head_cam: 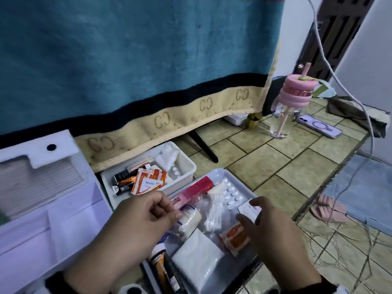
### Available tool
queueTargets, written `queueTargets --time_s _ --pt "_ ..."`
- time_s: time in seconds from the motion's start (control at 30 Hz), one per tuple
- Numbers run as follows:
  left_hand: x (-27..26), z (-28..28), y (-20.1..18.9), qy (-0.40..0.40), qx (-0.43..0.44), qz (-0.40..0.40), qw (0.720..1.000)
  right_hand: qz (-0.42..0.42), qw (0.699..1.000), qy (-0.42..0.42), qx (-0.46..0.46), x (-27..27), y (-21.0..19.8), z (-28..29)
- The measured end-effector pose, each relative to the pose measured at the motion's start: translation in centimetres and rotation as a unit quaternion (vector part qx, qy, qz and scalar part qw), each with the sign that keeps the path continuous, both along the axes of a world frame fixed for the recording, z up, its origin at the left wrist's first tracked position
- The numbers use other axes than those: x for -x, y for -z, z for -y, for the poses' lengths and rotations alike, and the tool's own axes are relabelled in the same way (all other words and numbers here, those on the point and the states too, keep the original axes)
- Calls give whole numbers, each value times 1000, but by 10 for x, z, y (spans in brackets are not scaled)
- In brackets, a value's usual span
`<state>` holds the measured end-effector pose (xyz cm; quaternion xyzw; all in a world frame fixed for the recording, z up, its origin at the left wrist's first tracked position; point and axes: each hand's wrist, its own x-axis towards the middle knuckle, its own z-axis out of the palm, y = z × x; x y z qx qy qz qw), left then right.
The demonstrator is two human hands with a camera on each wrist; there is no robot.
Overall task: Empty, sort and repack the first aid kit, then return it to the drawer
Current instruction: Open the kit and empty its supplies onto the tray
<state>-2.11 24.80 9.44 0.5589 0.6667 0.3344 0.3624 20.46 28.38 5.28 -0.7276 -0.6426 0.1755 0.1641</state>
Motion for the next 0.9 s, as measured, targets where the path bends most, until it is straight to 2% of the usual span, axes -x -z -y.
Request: queueTargets --time_s 0.1,0.17,0.27,0.4,0.47,0.53,0.6,0.67,0.77,0.83,0.9 --pt "30 22 -13 -54 -12 -34 998 -55 992 -109 -19 33 -31 -5" --pt "52 40 -22 -97 -13 -48 994 -85 973 -215 -30 65 -56 -5" --pt "89 68 -28 -156 15 -88 984 -119 912 -393 14 120 -84 -1" --pt "141 106 -24 -219 63 -200 953 -32 817 -572 55 194 -94 5" --pt "164 120 -19 -226 94 -247 937 1 790 -611 47 229 -93 5" --pt "186 128 -14 -241 99 -262 929 33 766 -641 39 261 -90 6" --pt "202 131 -13 -250 90 -295 918 32 753 -657 23 287 -90 9" --pt "212 132 -15 -250 65 -321 911 9 754 -657 -26 308 -89 12" --pt "221 128 -21 -248 -42 -340 906 -44 756 -646 -98 331 -87 14" --pt "224 124 -22 -268 -97 -362 888 -50 757 -641 -119 340 -86 15" --pt "225 118 -25 -294 -117 -371 873 -46 761 -632 -140 346 -85 17"
